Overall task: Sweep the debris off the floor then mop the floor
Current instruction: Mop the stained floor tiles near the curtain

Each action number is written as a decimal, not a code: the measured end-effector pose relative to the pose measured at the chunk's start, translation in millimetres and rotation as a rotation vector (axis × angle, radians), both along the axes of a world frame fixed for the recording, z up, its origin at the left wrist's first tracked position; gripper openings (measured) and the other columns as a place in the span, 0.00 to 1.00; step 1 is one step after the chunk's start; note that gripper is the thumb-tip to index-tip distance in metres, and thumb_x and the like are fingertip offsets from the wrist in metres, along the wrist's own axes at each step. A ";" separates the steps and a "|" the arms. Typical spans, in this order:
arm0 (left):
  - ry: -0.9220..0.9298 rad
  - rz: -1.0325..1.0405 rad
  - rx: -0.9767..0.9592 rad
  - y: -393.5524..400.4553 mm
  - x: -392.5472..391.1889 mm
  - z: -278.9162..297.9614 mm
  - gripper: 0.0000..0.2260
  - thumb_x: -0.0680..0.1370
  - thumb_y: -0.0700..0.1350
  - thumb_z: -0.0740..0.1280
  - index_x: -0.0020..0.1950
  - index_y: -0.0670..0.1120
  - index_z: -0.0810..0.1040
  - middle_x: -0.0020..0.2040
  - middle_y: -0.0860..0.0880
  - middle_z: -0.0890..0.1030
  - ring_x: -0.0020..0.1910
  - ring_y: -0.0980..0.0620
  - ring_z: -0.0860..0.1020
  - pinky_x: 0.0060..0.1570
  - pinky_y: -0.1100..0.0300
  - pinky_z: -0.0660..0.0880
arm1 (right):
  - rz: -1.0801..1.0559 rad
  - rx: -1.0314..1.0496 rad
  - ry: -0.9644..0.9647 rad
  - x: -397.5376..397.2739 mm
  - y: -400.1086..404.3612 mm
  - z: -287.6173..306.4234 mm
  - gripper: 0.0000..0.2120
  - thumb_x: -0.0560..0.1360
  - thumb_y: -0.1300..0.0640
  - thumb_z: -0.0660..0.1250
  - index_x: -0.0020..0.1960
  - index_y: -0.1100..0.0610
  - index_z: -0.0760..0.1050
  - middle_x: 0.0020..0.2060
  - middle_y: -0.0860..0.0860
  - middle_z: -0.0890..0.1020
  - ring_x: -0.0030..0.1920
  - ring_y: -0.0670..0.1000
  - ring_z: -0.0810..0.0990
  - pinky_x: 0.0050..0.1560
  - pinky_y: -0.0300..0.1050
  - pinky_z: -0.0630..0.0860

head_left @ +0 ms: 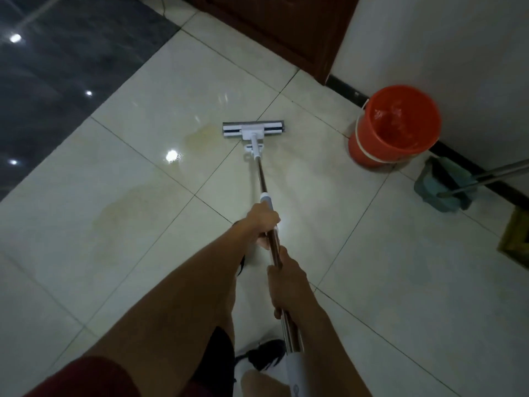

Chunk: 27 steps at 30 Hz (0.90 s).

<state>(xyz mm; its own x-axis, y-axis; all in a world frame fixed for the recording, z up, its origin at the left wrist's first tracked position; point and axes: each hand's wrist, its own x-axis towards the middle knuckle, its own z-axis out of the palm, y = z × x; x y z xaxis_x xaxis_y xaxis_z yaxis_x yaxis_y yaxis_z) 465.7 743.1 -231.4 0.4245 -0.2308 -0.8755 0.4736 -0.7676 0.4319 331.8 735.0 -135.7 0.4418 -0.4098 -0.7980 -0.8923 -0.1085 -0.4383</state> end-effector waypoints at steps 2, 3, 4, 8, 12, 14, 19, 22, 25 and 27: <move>0.000 0.000 -0.013 3.1 -9.4 0.2 0.12 0.79 0.44 0.67 0.56 0.36 0.73 0.51 0.35 0.82 0.47 0.36 0.84 0.49 0.39 0.83 | 0.010 0.003 -0.009 -20.8 9.2 3.5 0.15 0.82 0.57 0.56 0.69 0.52 0.67 0.44 0.50 0.79 0.38 0.48 0.77 0.37 0.40 0.74; 0.002 -0.012 -0.007 7.2 -17.2 2.9 0.12 0.79 0.43 0.67 0.56 0.36 0.73 0.51 0.35 0.81 0.47 0.35 0.84 0.49 0.39 0.83 | 0.009 -0.003 -0.032 -26.0 12.4 5.0 0.15 0.82 0.57 0.55 0.69 0.51 0.67 0.43 0.49 0.78 0.38 0.49 0.77 0.38 0.41 0.74; 0.001 0.001 -0.011 9.6 -19.8 2.7 0.12 0.79 0.43 0.67 0.56 0.36 0.73 0.50 0.35 0.81 0.46 0.35 0.84 0.48 0.39 0.83 | 0.008 -0.015 -0.055 -27.7 13.3 6.1 0.16 0.82 0.57 0.55 0.69 0.51 0.67 0.45 0.50 0.79 0.40 0.50 0.78 0.40 0.43 0.75; 0.016 0.135 -0.065 -6.0 4.8 -3.8 0.19 0.74 0.49 0.66 0.58 0.37 0.74 0.51 0.33 0.82 0.46 0.33 0.84 0.46 0.36 0.82 | 0.052 -0.116 -0.069 -2.6 -1.6 2.9 0.16 0.83 0.55 0.56 0.70 0.54 0.68 0.53 0.52 0.81 0.48 0.50 0.82 0.49 0.43 0.78; 0.034 0.181 -0.089 -39.0 45.1 -2.3 0.17 0.80 0.44 0.64 0.66 0.36 0.72 0.52 0.40 0.82 0.48 0.39 0.84 0.49 0.42 0.83 | 0.066 -0.125 -0.064 40.8 -35.3 1.2 0.15 0.83 0.54 0.57 0.69 0.54 0.68 0.51 0.53 0.81 0.47 0.54 0.84 0.49 0.49 0.83; 0.009 0.164 -0.104 -62.3 78.2 2.7 0.18 0.81 0.41 0.62 0.71 0.44 0.70 0.52 0.41 0.78 0.44 0.40 0.82 0.41 0.47 0.84 | 0.114 -0.149 -0.063 72.8 -61.1 -4.2 0.17 0.83 0.54 0.57 0.71 0.55 0.68 0.51 0.53 0.81 0.48 0.53 0.83 0.48 0.45 0.81; 0.023 0.262 -0.099 -108.9 180.1 -3.5 0.14 0.82 0.43 0.60 0.62 0.36 0.76 0.41 0.41 0.79 0.37 0.42 0.81 0.46 0.38 0.83 | 0.152 -0.128 -0.102 172.8 -115.2 -21.3 0.17 0.83 0.54 0.57 0.71 0.55 0.66 0.50 0.53 0.79 0.45 0.53 0.81 0.42 0.46 0.80; 0.011 0.284 -0.106 -128.7 233.9 -1.0 0.12 0.83 0.41 0.60 0.62 0.36 0.76 0.36 0.43 0.77 0.32 0.45 0.79 0.44 0.41 0.82 | 0.173 -0.141 -0.115 228.2 -136.9 -30.3 0.16 0.82 0.54 0.57 0.69 0.55 0.67 0.53 0.56 0.80 0.49 0.58 0.82 0.49 0.54 0.81; -0.011 0.274 -0.102 -142.2 273.5 2.7 0.10 0.82 0.39 0.62 0.62 0.37 0.76 0.37 0.43 0.78 0.32 0.44 0.79 0.42 0.41 0.83 | 0.141 -0.104 -0.134 269.2 -153.9 -35.6 0.15 0.82 0.55 0.57 0.67 0.56 0.69 0.50 0.57 0.81 0.41 0.55 0.79 0.44 0.51 0.81; -0.012 0.294 -0.105 -147.3 290.4 4.2 0.09 0.82 0.38 0.61 0.60 0.37 0.76 0.39 0.44 0.78 0.33 0.44 0.80 0.36 0.43 0.83 | 0.129 -0.090 -0.134 287.9 -161.3 -37.6 0.15 0.82 0.55 0.57 0.68 0.55 0.68 0.50 0.57 0.81 0.39 0.55 0.78 0.44 0.52 0.82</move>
